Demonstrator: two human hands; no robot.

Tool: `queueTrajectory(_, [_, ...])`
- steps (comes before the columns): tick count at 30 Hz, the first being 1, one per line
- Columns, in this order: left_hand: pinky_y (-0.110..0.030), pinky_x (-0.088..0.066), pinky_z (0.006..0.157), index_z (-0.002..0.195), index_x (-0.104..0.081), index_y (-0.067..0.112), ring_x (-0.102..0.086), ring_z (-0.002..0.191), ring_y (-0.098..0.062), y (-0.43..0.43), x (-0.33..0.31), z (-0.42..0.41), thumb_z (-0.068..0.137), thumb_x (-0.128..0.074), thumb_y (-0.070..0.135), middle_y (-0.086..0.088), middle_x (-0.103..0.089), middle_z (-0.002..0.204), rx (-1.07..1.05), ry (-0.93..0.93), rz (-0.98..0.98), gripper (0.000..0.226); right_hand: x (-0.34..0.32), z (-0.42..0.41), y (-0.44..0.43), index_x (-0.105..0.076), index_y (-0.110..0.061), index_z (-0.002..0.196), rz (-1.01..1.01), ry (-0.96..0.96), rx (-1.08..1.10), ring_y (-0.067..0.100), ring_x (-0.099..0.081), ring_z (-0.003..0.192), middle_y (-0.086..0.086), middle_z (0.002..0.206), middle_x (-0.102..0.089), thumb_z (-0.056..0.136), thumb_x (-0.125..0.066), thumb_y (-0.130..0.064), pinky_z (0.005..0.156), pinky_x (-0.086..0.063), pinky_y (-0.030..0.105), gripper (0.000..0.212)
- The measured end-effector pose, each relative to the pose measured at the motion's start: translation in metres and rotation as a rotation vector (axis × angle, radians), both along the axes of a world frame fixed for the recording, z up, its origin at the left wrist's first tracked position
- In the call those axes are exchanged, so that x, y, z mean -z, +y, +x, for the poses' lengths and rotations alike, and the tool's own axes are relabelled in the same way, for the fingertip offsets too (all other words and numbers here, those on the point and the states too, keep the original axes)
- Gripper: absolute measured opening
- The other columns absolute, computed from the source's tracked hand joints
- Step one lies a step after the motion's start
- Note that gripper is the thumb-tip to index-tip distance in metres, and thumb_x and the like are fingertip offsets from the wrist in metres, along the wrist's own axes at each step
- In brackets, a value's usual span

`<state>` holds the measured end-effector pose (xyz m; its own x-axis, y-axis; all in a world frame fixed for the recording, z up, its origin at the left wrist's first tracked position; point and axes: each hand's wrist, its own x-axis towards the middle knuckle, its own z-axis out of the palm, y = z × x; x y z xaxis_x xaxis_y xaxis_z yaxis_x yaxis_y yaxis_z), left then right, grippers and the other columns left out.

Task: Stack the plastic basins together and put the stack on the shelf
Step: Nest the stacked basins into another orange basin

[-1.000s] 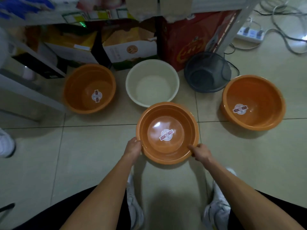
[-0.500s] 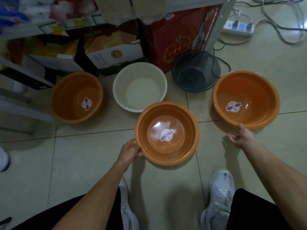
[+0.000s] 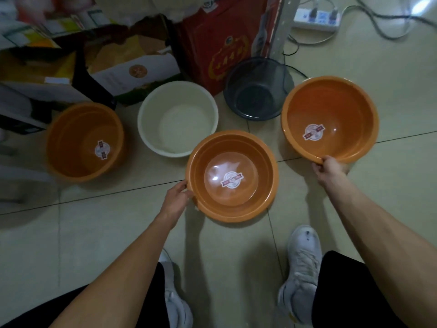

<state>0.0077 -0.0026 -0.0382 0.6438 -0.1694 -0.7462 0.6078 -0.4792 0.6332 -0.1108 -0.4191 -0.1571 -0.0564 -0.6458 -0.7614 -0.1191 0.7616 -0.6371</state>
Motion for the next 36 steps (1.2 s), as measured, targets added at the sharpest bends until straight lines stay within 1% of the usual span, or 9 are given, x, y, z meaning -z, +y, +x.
queueTrajectory(3, [-0.025,-0.044,0.075,0.111,-0.073,0.023,-0.063,0.096,-0.007,-0.011,0.003,0.005,0.09,-0.062,0.009,0.007,-0.072,0.104,0.091,-0.02,0.067,0.028,-0.039,0.002,0.022,-0.052,-0.017,0.083,-0.073,-0.044,-0.015,0.004,-0.06,0.05,0.005,0.082,-0.057,0.095,-0.058,0.003,0.042,-0.059,0.026,0.024])
queueTrajectory(6, [-0.033,-0.043,0.075,0.105,-0.072,0.02,-0.061,0.104,-0.022,-0.012,0.011,0.008,0.09,-0.061,0.012,-0.003,-0.072,0.105,0.111,-0.03,0.111,0.021,-0.078,0.002,0.045,-0.055,-0.015,0.081,-0.173,-0.067,-0.005,0.022,-0.064,0.084,0.015,0.103,-0.063,0.094,-0.058,0.009,0.067,-0.062,0.038,0.027])
queueTrajectory(9, [-0.038,-0.042,0.079,0.118,-0.068,0.022,-0.055,0.109,-0.026,-0.01,0.015,0.005,0.091,-0.062,0.022,-0.013,-0.067,0.123,0.123,0.013,0.146,0.028,-0.101,-0.003,0.06,-0.066,-0.002,0.102,-0.208,-0.008,-0.119,0.025,-0.063,0.094,0.014,0.109,-0.065,0.096,-0.061,0.003,0.064,-0.06,0.032,0.009])
queueTrajectory(12, [-0.045,-0.039,0.096,0.13,-0.061,0.021,-0.048,0.123,-0.027,-0.012,0.013,-0.001,0.093,-0.062,0.026,-0.007,-0.057,0.134,0.106,0.077,0.159,0.038,-0.11,-0.013,0.071,-0.068,0.005,0.121,-0.196,0.057,-0.283,0.029,-0.071,0.096,0.016,0.11,-0.07,0.094,-0.065,-0.005,0.077,-0.065,0.039,0.029])
queueTrajectory(18, [-0.05,-0.034,0.111,0.154,-0.043,0.022,-0.041,0.144,-0.032,-0.006,0.0,-0.009,0.098,-0.045,0.058,-0.006,-0.043,0.158,-0.092,0.186,0.104,0.066,-0.126,-0.035,0.106,-0.069,-0.021,0.091,-0.236,0.046,-0.696,0.015,-0.074,0.083,0.0,0.089,-0.074,0.098,-0.064,-0.018,0.066,-0.063,0.024,0.01])
queueTrajectory(20, [-0.051,-0.033,0.113,0.155,-0.04,0.022,-0.04,0.145,-0.032,-0.007,-0.004,-0.008,0.096,-0.039,0.067,-0.006,-0.042,0.159,-0.162,0.196,0.066,0.074,-0.121,-0.036,0.117,-0.069,-0.025,0.086,-0.239,0.038,-0.82,0.013,-0.074,0.078,-0.001,0.085,-0.075,0.097,-0.064,-0.019,0.06,-0.062,0.021,0.013])
queueTrajectory(26, [-0.044,-0.041,0.097,0.141,-0.057,0.024,-0.053,0.13,-0.028,-0.014,-0.009,-0.005,0.078,-0.035,0.088,-0.005,-0.063,0.13,-0.272,0.141,-0.001,0.092,-0.097,-0.032,0.149,-0.07,-0.023,0.086,-0.215,0.126,-1.078,0.029,-0.078,0.093,0.008,0.095,-0.079,0.086,-0.062,-0.026,0.087,-0.065,0.051,0.008])
queueTrajectory(30, [-0.046,-0.038,0.111,0.131,-0.055,0.033,-0.051,0.121,-0.019,-0.017,-0.009,-0.01,0.092,-0.042,0.071,0.005,-0.06,0.125,-0.07,0.122,0.064,0.056,-0.08,-0.038,0.156,-0.075,-0.022,0.098,-0.225,0.216,-1.149,0.034,-0.076,0.098,0.013,0.104,-0.079,0.08,-0.057,-0.029,0.089,-0.064,0.053,0.027])
queueTrajectory(36, [-0.045,-0.046,0.11,0.14,-0.054,0.035,-0.062,0.123,-0.022,0.013,0.065,-0.002,0.081,-0.047,0.064,0.004,-0.066,0.132,0.284,0.024,0.202,0.067,-0.062,-0.03,0.159,-0.071,-0.008,0.109,-0.229,0.348,-1.241,0.042,-0.072,0.103,0.022,0.111,-0.075,0.092,-0.05,-0.025,0.094,-0.06,0.054,0.032])
